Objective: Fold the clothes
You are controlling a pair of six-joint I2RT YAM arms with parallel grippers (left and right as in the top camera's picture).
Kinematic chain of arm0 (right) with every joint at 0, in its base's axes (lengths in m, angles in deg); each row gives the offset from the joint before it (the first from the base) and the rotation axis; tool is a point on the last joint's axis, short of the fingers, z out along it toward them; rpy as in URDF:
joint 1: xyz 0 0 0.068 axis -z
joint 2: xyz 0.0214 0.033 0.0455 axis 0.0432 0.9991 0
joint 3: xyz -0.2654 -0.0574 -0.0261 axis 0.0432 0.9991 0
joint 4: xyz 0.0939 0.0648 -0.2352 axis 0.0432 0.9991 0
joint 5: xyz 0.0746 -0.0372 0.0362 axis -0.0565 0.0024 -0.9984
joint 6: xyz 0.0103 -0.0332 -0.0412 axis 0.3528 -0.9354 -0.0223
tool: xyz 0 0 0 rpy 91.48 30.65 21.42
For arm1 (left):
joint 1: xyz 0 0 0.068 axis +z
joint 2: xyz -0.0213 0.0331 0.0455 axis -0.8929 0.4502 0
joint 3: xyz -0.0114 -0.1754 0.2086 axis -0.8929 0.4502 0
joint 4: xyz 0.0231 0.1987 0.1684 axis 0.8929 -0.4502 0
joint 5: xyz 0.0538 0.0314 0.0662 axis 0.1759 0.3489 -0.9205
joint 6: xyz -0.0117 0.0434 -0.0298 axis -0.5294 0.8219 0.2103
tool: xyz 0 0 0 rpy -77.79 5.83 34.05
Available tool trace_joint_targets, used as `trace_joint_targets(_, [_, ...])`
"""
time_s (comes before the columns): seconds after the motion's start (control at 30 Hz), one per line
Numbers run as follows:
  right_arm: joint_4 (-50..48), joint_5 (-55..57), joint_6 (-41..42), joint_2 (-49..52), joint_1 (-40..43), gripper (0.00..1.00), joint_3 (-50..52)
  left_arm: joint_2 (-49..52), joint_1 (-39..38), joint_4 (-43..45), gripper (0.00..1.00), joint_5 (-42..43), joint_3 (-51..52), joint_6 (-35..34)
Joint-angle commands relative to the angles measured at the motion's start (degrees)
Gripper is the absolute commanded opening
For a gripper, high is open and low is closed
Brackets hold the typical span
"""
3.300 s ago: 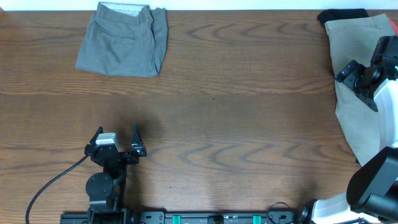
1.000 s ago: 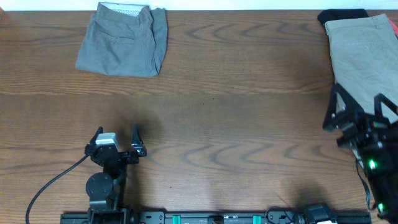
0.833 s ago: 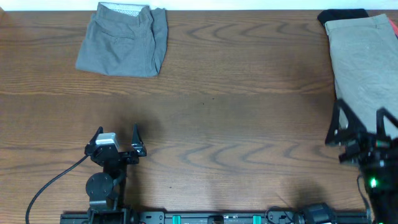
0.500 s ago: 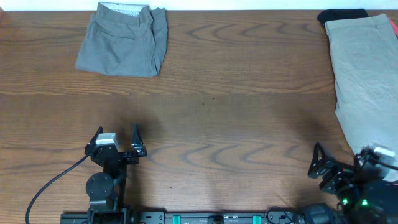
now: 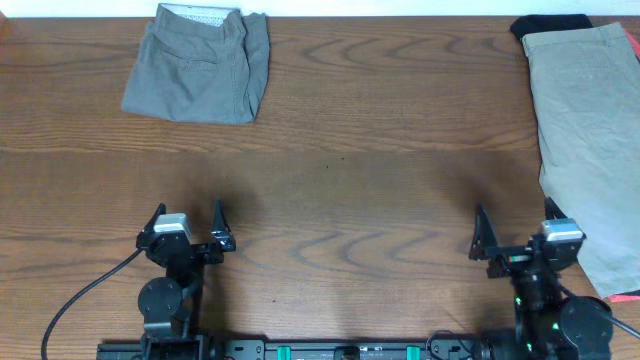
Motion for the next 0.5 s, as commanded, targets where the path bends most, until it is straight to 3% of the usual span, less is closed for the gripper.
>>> trace_joint_targets(0.0, [-4.8,-3.6,-3.6,-1.2,2.2,0.99,4.2,-0.4,0.2,-1.7,0.98,-0.9,1.1,-0.3])
trace_joint_targets(0.47, [-27.3,-3.6,-0.6,-3.5,4.3,0.99,20.3,-0.4,0.2,-1.7,0.98,-0.9,1.1,-0.3])
